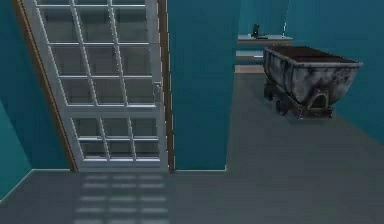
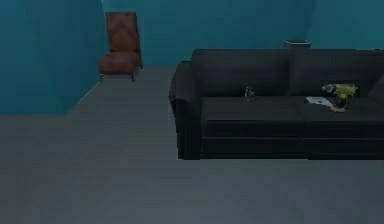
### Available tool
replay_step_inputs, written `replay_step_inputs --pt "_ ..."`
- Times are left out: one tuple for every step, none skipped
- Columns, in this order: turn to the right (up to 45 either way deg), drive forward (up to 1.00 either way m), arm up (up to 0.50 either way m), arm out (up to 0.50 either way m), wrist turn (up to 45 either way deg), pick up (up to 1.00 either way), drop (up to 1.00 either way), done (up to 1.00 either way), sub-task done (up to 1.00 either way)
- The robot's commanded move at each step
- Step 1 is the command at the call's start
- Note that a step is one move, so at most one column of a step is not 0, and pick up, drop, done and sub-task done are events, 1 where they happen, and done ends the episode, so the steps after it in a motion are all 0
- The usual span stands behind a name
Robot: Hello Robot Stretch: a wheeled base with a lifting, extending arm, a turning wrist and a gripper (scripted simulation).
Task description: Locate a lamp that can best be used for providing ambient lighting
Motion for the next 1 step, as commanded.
replay_step_inputs --pt "33.0 0.0 0.0 0.0 0.0 0.0 0.0 0.0 0.0"
